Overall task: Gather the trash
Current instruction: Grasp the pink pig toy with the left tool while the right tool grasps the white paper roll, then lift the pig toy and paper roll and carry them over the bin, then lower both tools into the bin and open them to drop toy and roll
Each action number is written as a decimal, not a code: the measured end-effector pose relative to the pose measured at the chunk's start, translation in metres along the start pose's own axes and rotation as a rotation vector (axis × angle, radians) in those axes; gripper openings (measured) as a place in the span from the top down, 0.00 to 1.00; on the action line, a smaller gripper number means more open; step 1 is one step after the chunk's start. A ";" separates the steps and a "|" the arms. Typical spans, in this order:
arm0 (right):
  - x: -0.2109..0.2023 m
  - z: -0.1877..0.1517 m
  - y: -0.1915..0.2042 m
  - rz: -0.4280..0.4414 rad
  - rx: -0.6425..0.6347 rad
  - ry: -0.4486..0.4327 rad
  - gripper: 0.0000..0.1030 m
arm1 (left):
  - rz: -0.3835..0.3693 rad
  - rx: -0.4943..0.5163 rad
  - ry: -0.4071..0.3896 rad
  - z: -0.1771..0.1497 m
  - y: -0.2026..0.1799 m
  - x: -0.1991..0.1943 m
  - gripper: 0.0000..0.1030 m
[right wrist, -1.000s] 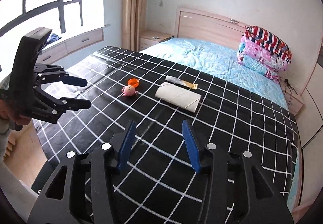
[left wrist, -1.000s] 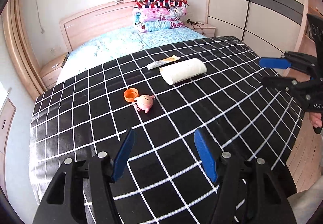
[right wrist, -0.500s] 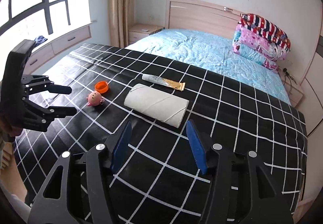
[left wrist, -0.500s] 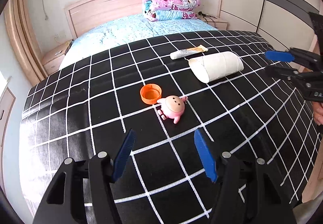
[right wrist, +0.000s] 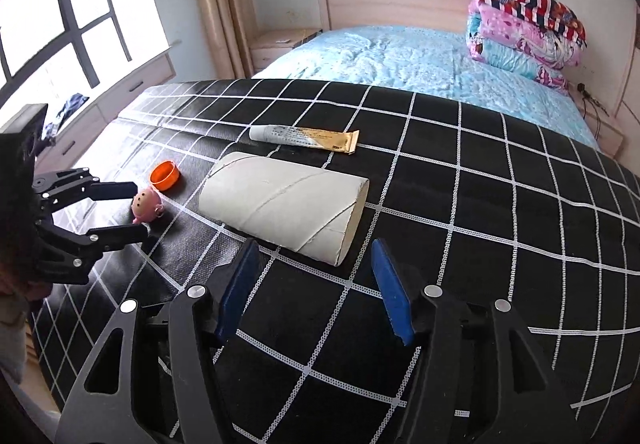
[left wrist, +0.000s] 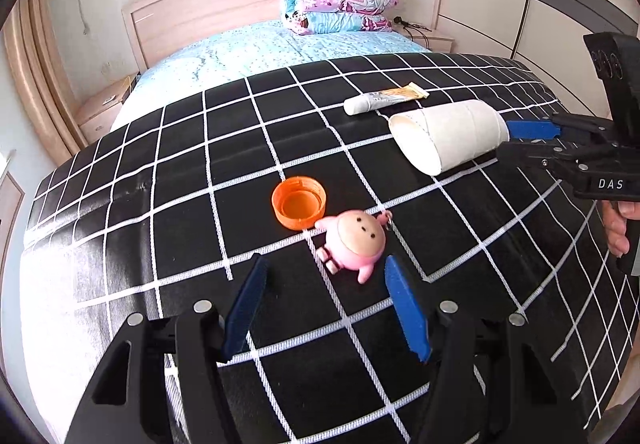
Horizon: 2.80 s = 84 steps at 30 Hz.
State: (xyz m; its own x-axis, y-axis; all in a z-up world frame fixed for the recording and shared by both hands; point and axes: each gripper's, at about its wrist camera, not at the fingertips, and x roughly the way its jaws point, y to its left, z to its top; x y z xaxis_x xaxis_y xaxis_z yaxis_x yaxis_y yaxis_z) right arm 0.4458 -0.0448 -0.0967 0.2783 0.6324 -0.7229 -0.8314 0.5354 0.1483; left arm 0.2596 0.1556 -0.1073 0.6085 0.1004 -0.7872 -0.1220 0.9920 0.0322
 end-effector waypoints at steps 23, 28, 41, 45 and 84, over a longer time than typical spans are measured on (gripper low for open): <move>-0.040 -0.003 0.032 0.117 -0.041 -0.082 0.96 | 0.004 0.047 -0.076 -0.003 -0.020 -0.031 0.67; -0.065 -0.006 0.048 0.111 -0.075 -0.115 0.96 | 0.012 0.064 -0.117 -0.005 -0.031 -0.056 0.67; -0.134 -0.028 0.080 0.074 -0.128 -0.195 0.96 | 0.030 0.098 -0.213 -0.019 -0.063 -0.130 0.67; -0.154 -0.039 0.087 0.056 -0.142 -0.218 0.96 | 0.037 0.107 -0.235 -0.030 -0.074 -0.151 0.67; -0.193 -0.251 0.162 0.244 -0.094 0.095 0.96 | -0.205 0.163 -0.034 -0.207 -0.177 -0.149 0.67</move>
State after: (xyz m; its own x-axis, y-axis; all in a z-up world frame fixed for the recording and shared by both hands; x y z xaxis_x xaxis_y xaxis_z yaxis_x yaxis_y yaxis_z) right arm 0.1368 -0.2213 -0.1027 0.0213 0.6786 -0.7342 -0.9105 0.3165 0.2661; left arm 0.0278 -0.0513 -0.1232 0.6339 -0.1043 -0.7663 0.1327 0.9908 -0.0250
